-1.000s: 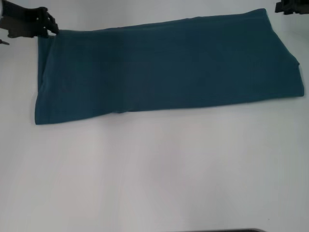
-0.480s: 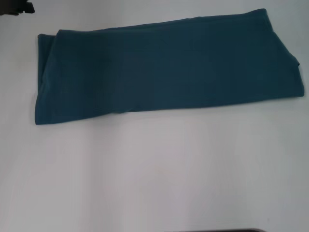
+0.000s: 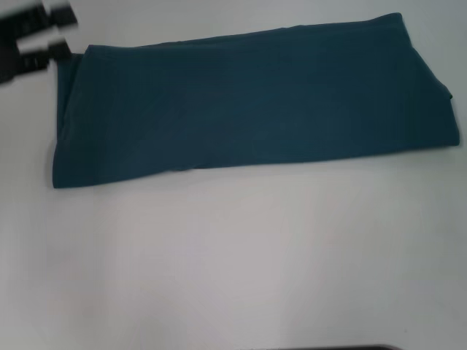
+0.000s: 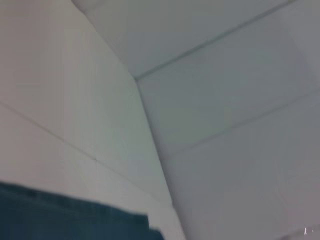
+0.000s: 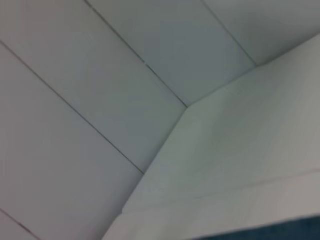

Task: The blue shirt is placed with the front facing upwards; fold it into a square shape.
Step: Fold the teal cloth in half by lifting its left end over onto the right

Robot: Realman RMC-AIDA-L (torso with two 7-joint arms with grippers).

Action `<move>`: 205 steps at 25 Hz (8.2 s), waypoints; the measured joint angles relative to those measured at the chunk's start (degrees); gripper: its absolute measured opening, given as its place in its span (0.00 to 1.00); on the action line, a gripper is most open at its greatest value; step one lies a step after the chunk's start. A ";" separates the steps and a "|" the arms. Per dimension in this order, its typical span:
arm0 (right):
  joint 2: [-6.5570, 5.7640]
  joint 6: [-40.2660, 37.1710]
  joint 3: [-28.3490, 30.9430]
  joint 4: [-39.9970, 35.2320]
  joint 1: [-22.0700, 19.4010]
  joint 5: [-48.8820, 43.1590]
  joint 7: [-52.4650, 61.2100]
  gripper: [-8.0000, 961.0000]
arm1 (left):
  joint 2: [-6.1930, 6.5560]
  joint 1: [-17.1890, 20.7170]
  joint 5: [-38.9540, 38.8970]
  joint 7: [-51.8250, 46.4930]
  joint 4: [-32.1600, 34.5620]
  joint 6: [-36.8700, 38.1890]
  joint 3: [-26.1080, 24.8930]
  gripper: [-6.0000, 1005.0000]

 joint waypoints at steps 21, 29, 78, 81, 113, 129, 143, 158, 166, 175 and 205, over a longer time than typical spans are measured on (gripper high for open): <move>3.35 -0.35 -0.89 3.81 -0.94 -3.95 -6.92 0.94 | -2.08 4.53 3.30 2.64 2.98 -7.00 1.83 0.84; 3.16 -0.08 -0.75 5.02 -0.13 -3.99 -6.49 0.94 | -7.37 1.42 3.74 -8.58 3.92 -26.29 3.00 0.83; 1.53 1.97 -0.58 7.46 0.60 -6.02 -6.42 0.94 | 3.58 -7.14 18.52 -14.25 0.40 -23.27 20.28 0.82; 1.31 1.83 -0.64 7.46 0.67 -6.02 -6.38 0.94 | 3.41 -7.86 20.27 -14.07 0.79 -23.26 20.81 0.82; 1.75 1.35 -0.60 7.47 -0.06 -6.00 -6.32 0.94 | 0.40 -9.16 30.09 -26.67 1.45 -33.35 22.20 0.82; 1.56 1.44 -0.22 7.83 -0.14 -6.00 -6.33 0.93 | -0.75 -9.71 31.65 -26.45 2.12 -34.85 22.45 0.82; 1.27 1.40 -0.21 7.95 -0.05 -5.99 -6.33 0.93 | -2.04 -11.20 32.66 -26.52 1.35 -32.98 22.54 0.82; 1.27 1.44 -0.04 8.06 0.03 -6.01 -6.27 0.93 | -2.11 -10.70 36.63 -28.23 -0.60 -32.65 20.43 0.82; 1.25 1.43 -0.05 8.04 0.05 -5.85 -5.91 0.93 | -2.40 -10.97 36.77 -28.29 -0.17 -32.17 20.83 0.82; 1.08 1.35 -0.05 8.03 -0.02 -5.66 -5.80 0.93 | -3.07 -12.46 35.57 -27.15 -0.14 -26.08 20.50 0.80; 1.00 -0.11 0.66 8.13 -0.47 -5.99 -5.79 0.93 | -1.41 -18.56 39.17 -26.86 2.42 -21.21 21.83 0.11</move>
